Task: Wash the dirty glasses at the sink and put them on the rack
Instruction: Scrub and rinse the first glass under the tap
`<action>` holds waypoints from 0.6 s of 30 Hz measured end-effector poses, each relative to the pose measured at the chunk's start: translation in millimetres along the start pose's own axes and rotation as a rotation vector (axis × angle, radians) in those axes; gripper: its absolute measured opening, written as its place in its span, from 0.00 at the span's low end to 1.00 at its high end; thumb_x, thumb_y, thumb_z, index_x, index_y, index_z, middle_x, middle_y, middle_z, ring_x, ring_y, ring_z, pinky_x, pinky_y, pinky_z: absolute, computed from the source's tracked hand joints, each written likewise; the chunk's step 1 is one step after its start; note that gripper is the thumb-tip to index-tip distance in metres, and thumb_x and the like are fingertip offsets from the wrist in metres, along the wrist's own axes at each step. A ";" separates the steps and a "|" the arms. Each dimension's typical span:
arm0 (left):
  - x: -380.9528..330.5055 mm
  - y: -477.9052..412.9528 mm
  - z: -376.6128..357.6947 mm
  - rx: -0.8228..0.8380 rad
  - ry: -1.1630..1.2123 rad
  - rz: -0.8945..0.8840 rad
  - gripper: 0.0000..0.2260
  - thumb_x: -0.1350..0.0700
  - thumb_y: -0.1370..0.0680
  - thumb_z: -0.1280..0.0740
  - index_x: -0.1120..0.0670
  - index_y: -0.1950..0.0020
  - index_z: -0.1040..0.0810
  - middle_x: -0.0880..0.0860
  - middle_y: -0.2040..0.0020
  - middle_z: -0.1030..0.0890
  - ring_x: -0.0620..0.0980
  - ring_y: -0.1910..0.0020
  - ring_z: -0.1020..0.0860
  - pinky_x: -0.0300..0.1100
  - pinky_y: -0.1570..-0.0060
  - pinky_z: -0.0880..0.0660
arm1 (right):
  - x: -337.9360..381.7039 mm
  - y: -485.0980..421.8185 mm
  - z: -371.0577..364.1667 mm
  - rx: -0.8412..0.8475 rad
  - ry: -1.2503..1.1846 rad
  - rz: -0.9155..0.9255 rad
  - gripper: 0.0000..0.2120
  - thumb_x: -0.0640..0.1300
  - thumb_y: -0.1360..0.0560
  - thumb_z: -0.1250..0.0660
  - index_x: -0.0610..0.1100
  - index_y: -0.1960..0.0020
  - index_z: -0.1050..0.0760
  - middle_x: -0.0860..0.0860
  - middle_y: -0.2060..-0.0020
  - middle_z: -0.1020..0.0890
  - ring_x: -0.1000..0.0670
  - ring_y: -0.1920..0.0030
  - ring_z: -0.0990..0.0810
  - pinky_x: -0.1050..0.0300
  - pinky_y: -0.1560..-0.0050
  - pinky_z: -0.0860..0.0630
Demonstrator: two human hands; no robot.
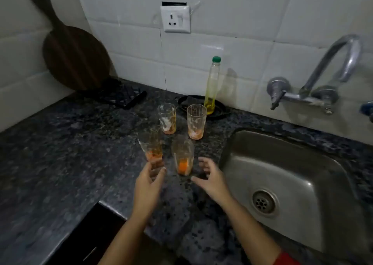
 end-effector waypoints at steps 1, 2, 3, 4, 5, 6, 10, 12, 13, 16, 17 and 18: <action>1.3 -7.6 0.8 -0.003 0.001 -0.007 0.11 0.54 0.20 0.35 0.48 0.38 0.25 0.42 0.46 0.21 0.41 0.46 0.22 0.41 0.50 0.23 | 5.6 -6.1 -6.0 -0.010 -0.001 0.028 0.34 0.47 0.32 0.24 0.50 0.30 0.36 0.56 0.41 0.28 0.56 0.39 0.29 0.58 0.39 0.30; 2.6 -15.5 0.3 0.004 -0.020 0.000 0.11 0.53 0.20 0.35 0.48 0.37 0.25 0.42 0.45 0.21 0.40 0.46 0.22 0.43 0.48 0.23 | 9.4 -12.7 -11.4 -0.024 0.006 0.048 0.39 0.48 0.33 0.23 0.51 0.28 0.39 0.56 0.38 0.28 0.56 0.37 0.30 0.58 0.38 0.31; 3.8 -21.4 0.1 0.015 -0.031 -0.007 0.12 0.53 0.20 0.35 0.48 0.37 0.25 0.42 0.45 0.21 0.39 0.46 0.22 0.43 0.48 0.22 | 14.0 -16.8 -16.6 -0.032 -0.007 0.073 0.43 0.49 0.35 0.22 0.52 0.27 0.42 0.56 0.36 0.29 0.56 0.36 0.31 0.59 0.38 0.31; 3.0 -26.6 0.2 0.031 -0.028 0.000 0.12 0.53 0.20 0.35 0.47 0.37 0.24 0.41 0.44 0.21 0.38 0.46 0.23 0.42 0.48 0.23 | 19.1 -21.7 -21.5 -0.033 -0.024 0.077 0.45 0.49 0.36 0.22 0.52 0.26 0.43 0.57 0.36 0.30 0.57 0.36 0.31 0.60 0.38 0.31; 2.4 -33.1 -1.4 0.044 -0.023 -0.011 0.11 0.53 0.20 0.35 0.47 0.37 0.24 0.41 0.44 0.21 0.36 0.46 0.23 0.40 0.48 0.23 | 22.7 -27.4 -25.2 -0.043 -0.049 0.072 0.45 0.50 0.36 0.21 0.52 0.26 0.42 0.59 0.37 0.29 0.58 0.37 0.31 0.61 0.40 0.31; 1.3 -38.8 -3.2 0.058 -0.018 -0.015 0.11 0.54 0.20 0.35 0.46 0.38 0.24 0.40 0.44 0.21 0.35 0.47 0.23 0.38 0.48 0.24 | 24.5 -32.2 -27.6 -0.050 -0.067 0.056 0.44 0.49 0.37 0.21 0.52 0.27 0.40 0.60 0.39 0.28 0.59 0.38 0.29 0.62 0.41 0.30; -6.4 -55.9 -13.3 0.097 0.030 -0.073 0.11 0.58 0.19 0.36 0.47 0.39 0.23 0.42 0.42 0.20 0.36 0.45 0.22 0.35 0.47 0.24 | 30.7 -35.7 -27.8 -0.065 -0.136 0.071 0.29 0.47 0.36 0.21 0.61 0.42 0.31 0.62 0.49 0.21 0.63 0.47 0.22 0.68 0.50 0.26; -14.5 -60.2 -20.3 0.099 0.086 -0.112 0.11 0.60 0.19 0.37 0.48 0.40 0.23 0.44 0.42 0.20 0.37 0.44 0.22 0.32 0.47 0.24 | 31.5 -30.5 -20.3 -0.094 -0.158 0.112 0.30 0.44 0.37 0.20 0.63 0.44 0.31 0.62 0.48 0.21 0.66 0.47 0.23 0.72 0.50 0.27; -19.3 -61.8 -24.7 0.102 0.115 -0.127 0.11 0.60 0.19 0.37 0.49 0.40 0.23 0.44 0.42 0.20 0.37 0.44 0.22 0.32 0.47 0.24 | 31.0 -27.5 -13.4 -0.120 -0.166 0.134 0.31 0.43 0.37 0.20 0.63 0.43 0.32 0.62 0.47 0.21 0.66 0.45 0.23 0.73 0.48 0.28; -34.4 -64.4 -43.4 0.135 0.160 -0.163 0.10 0.60 0.19 0.37 0.50 0.40 0.23 0.45 0.42 0.19 0.40 0.42 0.22 0.35 0.45 0.24 | 25.6 -16.8 17.1 -0.193 -0.210 0.153 0.33 0.41 0.39 0.19 0.61 0.42 0.31 0.61 0.46 0.21 0.64 0.44 0.23 0.73 0.47 0.28; -39.6 -65.3 -52.6 0.167 0.161 -0.170 0.10 0.59 0.19 0.37 0.50 0.40 0.23 0.45 0.43 0.19 0.41 0.43 0.22 0.37 0.44 0.25 | 22.0 -14.0 29.5 -0.218 -0.234 0.132 0.32 0.40 0.39 0.19 0.60 0.43 0.30 0.61 0.47 0.20 0.64 0.44 0.22 0.72 0.48 0.27; -45.4 -66.4 -64.0 0.205 0.152 -0.174 0.10 0.59 0.19 0.37 0.49 0.41 0.23 0.45 0.43 0.19 0.41 0.43 0.21 0.38 0.44 0.25 | 16.9 -11.4 43.0 -0.244 -0.263 0.105 0.31 0.38 0.38 0.20 0.59 0.43 0.29 0.61 0.49 0.19 0.64 0.46 0.22 0.72 0.49 0.27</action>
Point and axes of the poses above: each hand's wrist, its own y-axis away from the middle knuckle, its own z-axis out of the back of the hand, x = y × z, the point moved 1 cm from there along -y, towards the middle knuckle
